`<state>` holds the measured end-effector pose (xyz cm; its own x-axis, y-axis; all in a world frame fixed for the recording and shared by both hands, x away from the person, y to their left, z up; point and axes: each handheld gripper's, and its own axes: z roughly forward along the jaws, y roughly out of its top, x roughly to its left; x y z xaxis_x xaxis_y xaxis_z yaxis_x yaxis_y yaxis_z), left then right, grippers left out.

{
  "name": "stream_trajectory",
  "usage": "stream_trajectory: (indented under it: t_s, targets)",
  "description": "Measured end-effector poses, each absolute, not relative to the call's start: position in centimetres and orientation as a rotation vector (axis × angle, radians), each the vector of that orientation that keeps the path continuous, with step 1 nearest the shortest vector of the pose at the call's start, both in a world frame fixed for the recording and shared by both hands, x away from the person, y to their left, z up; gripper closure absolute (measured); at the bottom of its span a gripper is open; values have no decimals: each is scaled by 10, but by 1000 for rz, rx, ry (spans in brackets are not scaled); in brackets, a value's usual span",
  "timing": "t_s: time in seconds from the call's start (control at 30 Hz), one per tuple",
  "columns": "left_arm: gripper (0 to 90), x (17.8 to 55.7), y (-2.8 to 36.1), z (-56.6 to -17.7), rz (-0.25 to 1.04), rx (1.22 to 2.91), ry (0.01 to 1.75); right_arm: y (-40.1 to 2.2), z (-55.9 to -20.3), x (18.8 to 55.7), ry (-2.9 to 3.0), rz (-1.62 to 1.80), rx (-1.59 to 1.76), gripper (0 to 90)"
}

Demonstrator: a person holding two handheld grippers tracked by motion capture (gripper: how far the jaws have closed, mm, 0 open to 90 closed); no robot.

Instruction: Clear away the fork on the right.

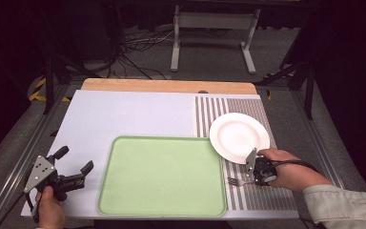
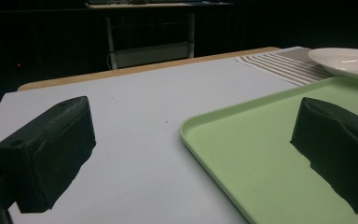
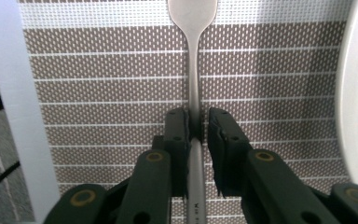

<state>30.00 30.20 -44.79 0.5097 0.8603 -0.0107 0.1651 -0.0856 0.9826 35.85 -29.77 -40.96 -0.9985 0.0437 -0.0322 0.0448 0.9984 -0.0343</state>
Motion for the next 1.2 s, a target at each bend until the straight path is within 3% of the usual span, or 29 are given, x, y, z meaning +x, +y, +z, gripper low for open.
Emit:
stream_trajectory:
  t_s: [0.2,0.7,1.2]
  targets:
    - [3,300,302,-448,736,1575,907,-295,-414,359,3116,-75,21,842]
    - [3,300,302,-448,735,1571,912,-298,-412,359,3119,-53,-2,851]
    - [3,300,302,-448,732,1574,908,-295,-371,355,3040,110,114,851]
